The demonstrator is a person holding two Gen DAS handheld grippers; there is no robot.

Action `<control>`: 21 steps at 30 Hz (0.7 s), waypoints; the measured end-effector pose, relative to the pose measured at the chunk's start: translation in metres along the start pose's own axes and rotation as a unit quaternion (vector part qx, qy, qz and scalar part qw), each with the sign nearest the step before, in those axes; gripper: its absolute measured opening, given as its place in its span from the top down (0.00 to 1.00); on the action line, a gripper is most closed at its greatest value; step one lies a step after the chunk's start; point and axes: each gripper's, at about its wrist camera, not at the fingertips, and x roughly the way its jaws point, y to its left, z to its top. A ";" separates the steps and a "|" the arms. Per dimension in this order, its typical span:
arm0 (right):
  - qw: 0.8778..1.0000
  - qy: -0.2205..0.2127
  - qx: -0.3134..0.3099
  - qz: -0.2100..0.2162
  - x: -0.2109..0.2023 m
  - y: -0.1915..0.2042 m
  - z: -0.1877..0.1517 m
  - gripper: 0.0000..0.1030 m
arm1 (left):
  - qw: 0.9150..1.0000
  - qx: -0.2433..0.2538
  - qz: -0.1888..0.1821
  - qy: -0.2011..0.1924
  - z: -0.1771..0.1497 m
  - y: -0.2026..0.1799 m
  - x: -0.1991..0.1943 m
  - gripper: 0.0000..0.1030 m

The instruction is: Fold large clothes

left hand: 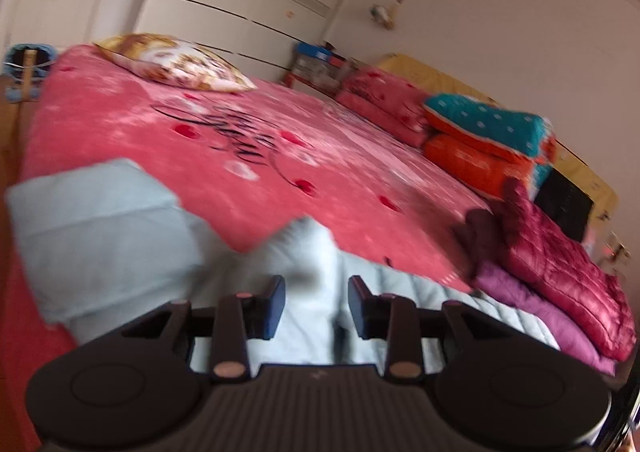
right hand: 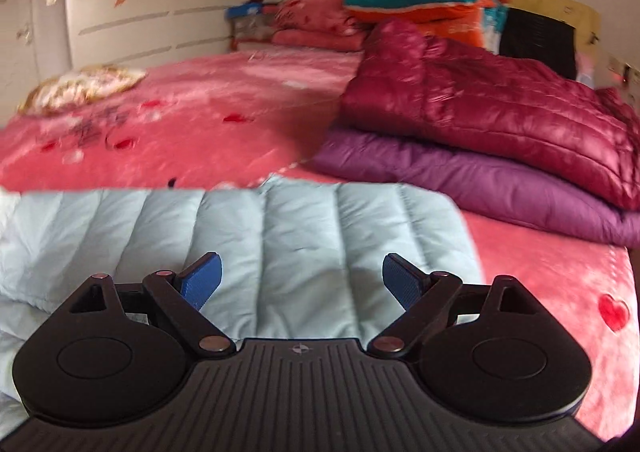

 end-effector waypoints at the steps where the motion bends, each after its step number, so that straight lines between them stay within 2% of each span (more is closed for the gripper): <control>1: 1.000 0.007 -0.008 -0.001 0.007 0.005 -0.002 0.00 | 1.000 -0.008 0.013 -0.010 0.002 0.007 -0.003 0.66; 6: 1.000 0.019 -0.021 -0.010 0.023 0.016 -0.019 0.00 | 0.992 -0.040 0.105 -0.052 0.007 0.044 -0.018 0.62; 10: 0.998 0.010 -0.046 -0.031 0.031 0.027 -0.038 0.00 | 0.983 -0.085 0.154 -0.061 0.012 0.074 -0.023 0.53; 16: 0.998 -0.001 -0.045 -0.032 0.025 0.036 -0.046 0.00 | 0.969 -0.185 0.160 -0.030 0.012 0.109 -0.017 0.41; 21: 0.999 -0.007 -0.041 -0.030 0.025 0.030 -0.048 0.00 | 0.958 -0.233 0.167 -0.027 0.008 0.121 -0.017 0.33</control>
